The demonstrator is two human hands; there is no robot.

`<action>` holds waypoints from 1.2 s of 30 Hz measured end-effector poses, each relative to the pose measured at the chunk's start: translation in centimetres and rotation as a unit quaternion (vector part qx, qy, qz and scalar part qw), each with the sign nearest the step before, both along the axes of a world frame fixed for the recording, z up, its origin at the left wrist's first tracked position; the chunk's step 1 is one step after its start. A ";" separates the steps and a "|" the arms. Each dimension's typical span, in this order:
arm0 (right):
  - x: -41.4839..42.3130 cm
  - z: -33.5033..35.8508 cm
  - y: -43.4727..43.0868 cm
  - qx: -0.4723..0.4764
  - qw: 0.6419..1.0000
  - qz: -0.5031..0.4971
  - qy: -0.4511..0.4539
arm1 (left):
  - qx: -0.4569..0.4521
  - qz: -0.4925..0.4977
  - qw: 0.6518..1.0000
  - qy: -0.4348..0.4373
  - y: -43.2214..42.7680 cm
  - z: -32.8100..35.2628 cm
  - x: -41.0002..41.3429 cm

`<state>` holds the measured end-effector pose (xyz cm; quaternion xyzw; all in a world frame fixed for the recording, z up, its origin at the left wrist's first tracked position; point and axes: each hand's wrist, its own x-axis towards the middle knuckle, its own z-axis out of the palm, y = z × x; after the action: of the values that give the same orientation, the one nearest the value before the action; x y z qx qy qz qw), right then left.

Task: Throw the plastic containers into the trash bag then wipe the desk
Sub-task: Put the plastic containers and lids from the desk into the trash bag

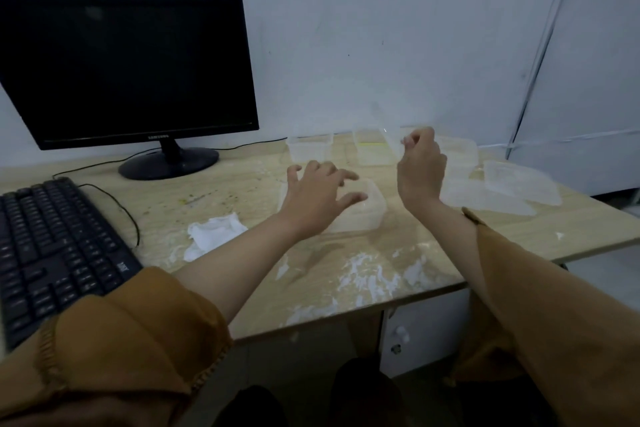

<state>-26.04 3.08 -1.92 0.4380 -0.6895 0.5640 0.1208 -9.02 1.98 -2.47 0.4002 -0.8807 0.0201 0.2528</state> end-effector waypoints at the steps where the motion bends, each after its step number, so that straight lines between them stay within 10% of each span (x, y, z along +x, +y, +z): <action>1: 0.3 0.8 0.1 -0.023 0.999 0.032 -0.033 | -0.004 0.017 0.999 0.048 -0.2 0.3 0.2; 7: 1.5 3.8 -0.8 -0.053 0.970 0.139 -0.194 | 0.107 0.171 0.912 0.358 -1.9 1.8 1.8; 17: 2.9 0.2 -2.3 0.280 0.930 0.163 0.175 | 0.448 0.181 0.731 0.482 -1.7 1.4 4.5; 36: 2.3 1.1 -0.5 0.470 0.854 0.176 0.135 | 0.432 0.108 0.817 0.367 -1.9 -1.0 1.6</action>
<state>-23.73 2.55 -0.82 0.6286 -0.7606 0.1203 -0.1089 -7.41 0.04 -3.43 0.5381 -0.5921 -0.4836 0.3550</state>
